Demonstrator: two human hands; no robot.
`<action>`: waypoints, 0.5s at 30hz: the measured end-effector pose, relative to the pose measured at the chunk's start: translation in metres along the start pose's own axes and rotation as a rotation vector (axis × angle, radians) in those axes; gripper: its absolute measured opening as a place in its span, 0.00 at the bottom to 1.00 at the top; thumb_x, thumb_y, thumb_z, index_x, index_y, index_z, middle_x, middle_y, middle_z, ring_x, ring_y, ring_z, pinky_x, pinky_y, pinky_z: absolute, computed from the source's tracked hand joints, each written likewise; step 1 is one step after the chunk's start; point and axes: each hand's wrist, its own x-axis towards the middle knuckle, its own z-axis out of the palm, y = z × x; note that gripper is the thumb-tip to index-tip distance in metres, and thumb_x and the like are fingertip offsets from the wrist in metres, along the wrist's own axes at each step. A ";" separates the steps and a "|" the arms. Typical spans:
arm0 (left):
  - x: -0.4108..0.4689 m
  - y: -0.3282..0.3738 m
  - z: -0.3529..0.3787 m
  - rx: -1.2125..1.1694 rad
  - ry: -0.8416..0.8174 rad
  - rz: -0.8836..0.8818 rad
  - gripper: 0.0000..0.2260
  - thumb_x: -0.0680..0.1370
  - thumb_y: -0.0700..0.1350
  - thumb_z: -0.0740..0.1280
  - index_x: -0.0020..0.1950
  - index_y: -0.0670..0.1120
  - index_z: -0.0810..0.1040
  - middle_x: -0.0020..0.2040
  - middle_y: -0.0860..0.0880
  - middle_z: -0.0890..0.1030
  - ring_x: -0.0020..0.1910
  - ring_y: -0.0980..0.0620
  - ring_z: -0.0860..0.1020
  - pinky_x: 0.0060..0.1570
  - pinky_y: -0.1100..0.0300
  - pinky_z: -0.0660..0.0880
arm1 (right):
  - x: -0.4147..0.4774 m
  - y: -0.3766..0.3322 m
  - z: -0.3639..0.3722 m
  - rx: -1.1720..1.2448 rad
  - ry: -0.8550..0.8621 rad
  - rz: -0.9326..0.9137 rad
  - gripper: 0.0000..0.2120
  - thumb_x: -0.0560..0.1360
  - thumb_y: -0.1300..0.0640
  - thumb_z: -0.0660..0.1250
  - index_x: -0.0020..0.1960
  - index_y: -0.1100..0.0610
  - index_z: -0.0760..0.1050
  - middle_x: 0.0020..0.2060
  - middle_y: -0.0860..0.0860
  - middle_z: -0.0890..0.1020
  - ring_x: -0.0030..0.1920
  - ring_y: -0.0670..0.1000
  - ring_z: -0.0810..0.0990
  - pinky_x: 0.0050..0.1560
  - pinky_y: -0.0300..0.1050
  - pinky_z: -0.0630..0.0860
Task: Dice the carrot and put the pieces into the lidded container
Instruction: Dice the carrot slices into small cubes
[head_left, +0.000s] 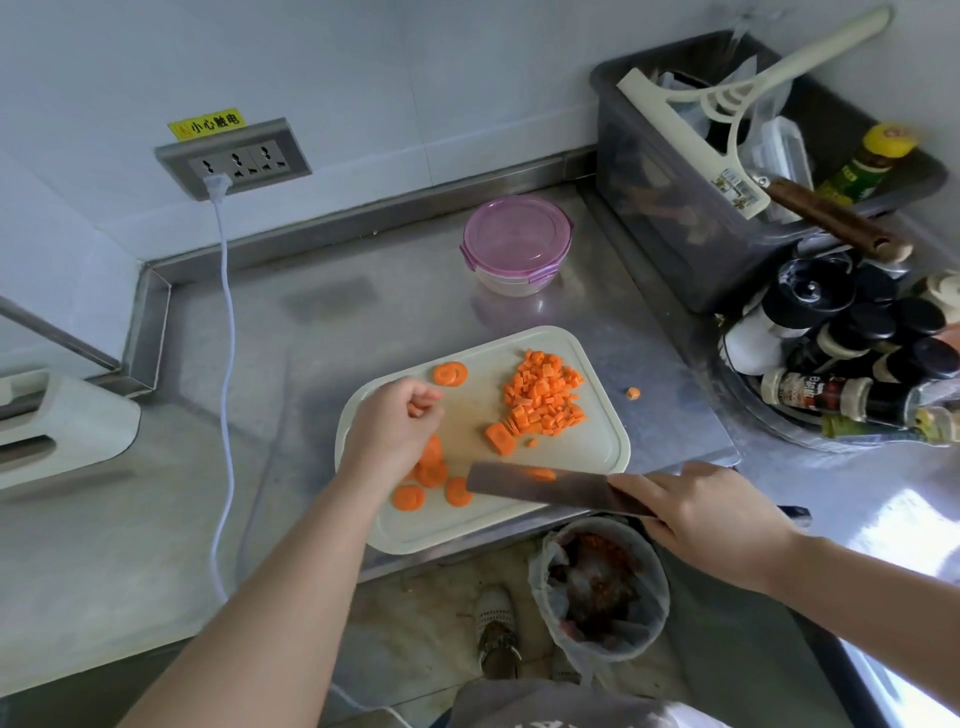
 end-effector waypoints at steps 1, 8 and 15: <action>0.001 0.008 0.000 0.030 -0.079 0.082 0.07 0.74 0.40 0.70 0.46 0.53 0.78 0.40 0.58 0.79 0.38 0.59 0.75 0.45 0.62 0.72 | 0.001 -0.002 0.001 -0.020 0.000 -0.030 0.23 0.59 0.55 0.80 0.52 0.53 0.81 0.30 0.46 0.81 0.23 0.51 0.75 0.24 0.38 0.70; -0.012 0.032 0.033 0.498 -0.541 0.394 0.08 0.73 0.51 0.71 0.51 0.55 0.82 0.51 0.58 0.81 0.50 0.57 0.77 0.51 0.62 0.71 | 0.010 -0.010 -0.002 -0.062 0.002 -0.111 0.16 0.62 0.52 0.73 0.49 0.52 0.82 0.29 0.45 0.81 0.21 0.52 0.71 0.23 0.38 0.66; -0.017 0.028 0.036 0.472 -0.561 0.368 0.05 0.73 0.46 0.68 0.46 0.55 0.81 0.44 0.58 0.81 0.45 0.58 0.78 0.46 0.62 0.73 | 0.011 -0.009 -0.004 -0.038 -0.017 -0.104 0.18 0.69 0.53 0.53 0.47 0.52 0.80 0.28 0.45 0.79 0.20 0.52 0.68 0.22 0.40 0.68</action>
